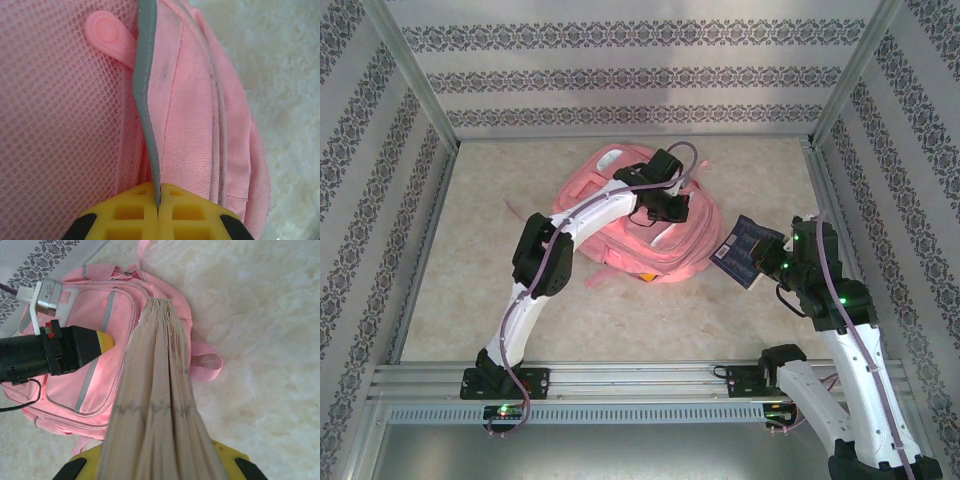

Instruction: Pack the student bag

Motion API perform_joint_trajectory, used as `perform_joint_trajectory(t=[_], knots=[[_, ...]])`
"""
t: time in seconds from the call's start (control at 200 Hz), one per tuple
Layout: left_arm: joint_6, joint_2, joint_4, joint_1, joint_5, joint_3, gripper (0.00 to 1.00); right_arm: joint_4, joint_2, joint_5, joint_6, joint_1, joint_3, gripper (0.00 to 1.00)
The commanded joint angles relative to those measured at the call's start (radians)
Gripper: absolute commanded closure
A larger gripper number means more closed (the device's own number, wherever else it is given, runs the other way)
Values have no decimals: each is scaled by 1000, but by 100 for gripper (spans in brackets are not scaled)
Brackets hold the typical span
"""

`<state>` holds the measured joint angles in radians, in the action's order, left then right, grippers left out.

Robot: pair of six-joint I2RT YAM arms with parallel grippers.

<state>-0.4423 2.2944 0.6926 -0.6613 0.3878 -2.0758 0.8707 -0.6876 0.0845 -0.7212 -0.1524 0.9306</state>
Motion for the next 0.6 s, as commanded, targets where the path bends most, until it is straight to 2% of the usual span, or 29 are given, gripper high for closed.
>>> perform_joint_trajectory(t=[0.0, 0.22, 0.315, 0.375, 0.465, 0.595], knots=[[36, -68, 72, -8, -72, -73, 100, -35, 9, -37, 43, 8, 26, 100], [30, -205, 125, 19, -74, -130, 100, -40, -20, -97, 38, 10, 44, 100], [36, -225, 175, 28, -50, -163, 100, -102, -44, -83, 4, 12, 18, 100], [42, -240, 194, 30, -33, -160, 100, -205, -61, -19, -35, 20, -24, 100], [47, -271, 197, 36, -28, -126, 100, -430, -96, 150, -130, 42, -113, 100], [36, -311, 169, 54, 5, -55, 100, -843, -144, 304, -322, 54, -254, 100]])
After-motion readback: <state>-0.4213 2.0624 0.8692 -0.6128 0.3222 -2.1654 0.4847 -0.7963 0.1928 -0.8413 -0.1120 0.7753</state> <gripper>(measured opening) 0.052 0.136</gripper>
